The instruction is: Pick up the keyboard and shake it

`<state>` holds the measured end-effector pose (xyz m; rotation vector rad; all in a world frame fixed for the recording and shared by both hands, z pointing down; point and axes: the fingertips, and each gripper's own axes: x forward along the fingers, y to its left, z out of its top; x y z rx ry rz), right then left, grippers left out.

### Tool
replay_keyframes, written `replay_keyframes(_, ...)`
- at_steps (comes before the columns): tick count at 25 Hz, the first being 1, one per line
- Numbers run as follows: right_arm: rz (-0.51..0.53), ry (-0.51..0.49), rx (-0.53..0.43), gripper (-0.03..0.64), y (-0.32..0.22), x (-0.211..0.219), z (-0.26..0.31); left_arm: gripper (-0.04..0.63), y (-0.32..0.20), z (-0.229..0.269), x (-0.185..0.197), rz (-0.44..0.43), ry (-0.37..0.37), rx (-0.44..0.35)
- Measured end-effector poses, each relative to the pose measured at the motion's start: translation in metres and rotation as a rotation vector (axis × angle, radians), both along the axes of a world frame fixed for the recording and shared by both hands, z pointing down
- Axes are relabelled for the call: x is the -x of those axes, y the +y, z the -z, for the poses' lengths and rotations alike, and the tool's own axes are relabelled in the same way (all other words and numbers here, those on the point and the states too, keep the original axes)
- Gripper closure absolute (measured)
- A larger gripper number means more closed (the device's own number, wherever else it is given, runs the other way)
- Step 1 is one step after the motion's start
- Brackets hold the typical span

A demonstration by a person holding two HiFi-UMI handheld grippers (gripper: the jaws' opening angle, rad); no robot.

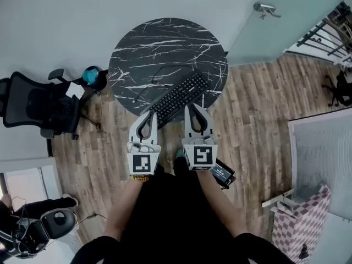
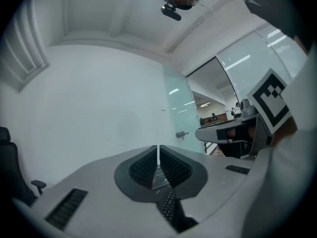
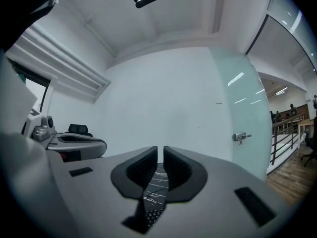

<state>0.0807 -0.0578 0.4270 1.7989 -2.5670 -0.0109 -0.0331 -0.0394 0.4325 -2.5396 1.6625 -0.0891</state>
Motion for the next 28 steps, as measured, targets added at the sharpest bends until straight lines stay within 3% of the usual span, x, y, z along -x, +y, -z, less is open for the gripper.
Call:
replay_keyframes(7, -0.014, 0.052, 0.023, 0.566, 0.046, 0.021, -0.006, 0.578, 0.029, 0.006, 0.001, -0.098, 0.015, -0.019)
replay_keyframes(11, -0.039, 0.07, 0.045, 0.575, 0.072, 0.04, -0.021, 0.578, 0.055, 0.002, 0.012, -0.173, -0.027, -0.027)
replay_keyframes(17, -0.015, 0.164, 0.07, 0.588, 0.104, 0.079, -0.033, 0.578, 0.08, -0.021, 0.053, -0.145, 0.063, 0.05)
replay_keyframes(21, 0.013, 0.179, 0.072, 0.588, 0.119, 0.095, -0.036, 0.577, 0.089, -0.032, 0.072, -0.136, 0.056, 0.084)
replay_keyframes(28, 0.013, 0.188, 0.082, 0.588, 0.135, 0.107, -0.037, 0.578, 0.103, -0.033, 0.085, -0.15, 0.048, 0.065)
